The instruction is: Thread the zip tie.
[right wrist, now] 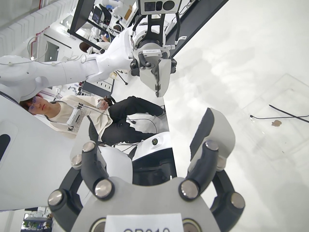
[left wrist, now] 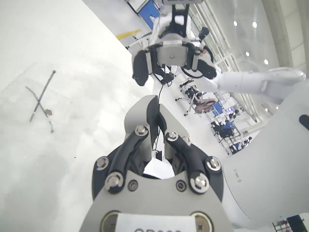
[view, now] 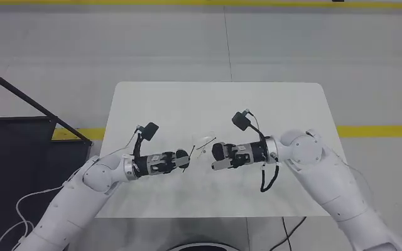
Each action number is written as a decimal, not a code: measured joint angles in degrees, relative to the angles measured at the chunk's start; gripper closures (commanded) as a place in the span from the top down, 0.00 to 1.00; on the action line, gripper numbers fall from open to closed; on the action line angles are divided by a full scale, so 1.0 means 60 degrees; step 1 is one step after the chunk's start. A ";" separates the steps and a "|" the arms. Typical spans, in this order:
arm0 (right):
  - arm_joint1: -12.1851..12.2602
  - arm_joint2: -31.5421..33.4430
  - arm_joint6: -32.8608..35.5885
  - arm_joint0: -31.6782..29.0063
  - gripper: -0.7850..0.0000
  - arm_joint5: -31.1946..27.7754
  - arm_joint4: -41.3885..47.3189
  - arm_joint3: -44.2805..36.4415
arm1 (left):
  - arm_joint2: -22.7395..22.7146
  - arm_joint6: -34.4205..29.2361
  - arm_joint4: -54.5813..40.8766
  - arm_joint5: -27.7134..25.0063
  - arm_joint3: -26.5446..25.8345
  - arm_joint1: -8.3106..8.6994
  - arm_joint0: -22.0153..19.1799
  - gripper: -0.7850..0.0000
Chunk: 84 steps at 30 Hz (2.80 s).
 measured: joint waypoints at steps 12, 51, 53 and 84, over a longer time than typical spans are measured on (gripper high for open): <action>-0.0021 0.0051 -0.0386 -0.0125 1.00 0.0234 -0.0131 -0.0080 | -0.0006 0.0341 0.0258 0.0157 -0.0203 -0.0037 0.0099 0.00; -0.0557 -0.0064 -0.2903 -0.0579 0.25 0.1029 -0.1045 -0.0173 | 0.0180 0.1105 0.1080 0.0215 -0.0089 -0.0469 0.0163 0.00; -0.0572 -0.0043 -0.2911 -0.0592 0.20 0.1052 -0.1063 -0.0168 | 0.0165 0.1087 0.1080 0.0212 -0.0083 -0.0480 0.0169 0.00; -0.0736 0.0280 -0.2759 -0.0696 0.00 0.1437 -0.1561 -0.0394 | -0.0059 0.0898 0.0997 0.0260 0.0027 -0.0626 0.0262 0.44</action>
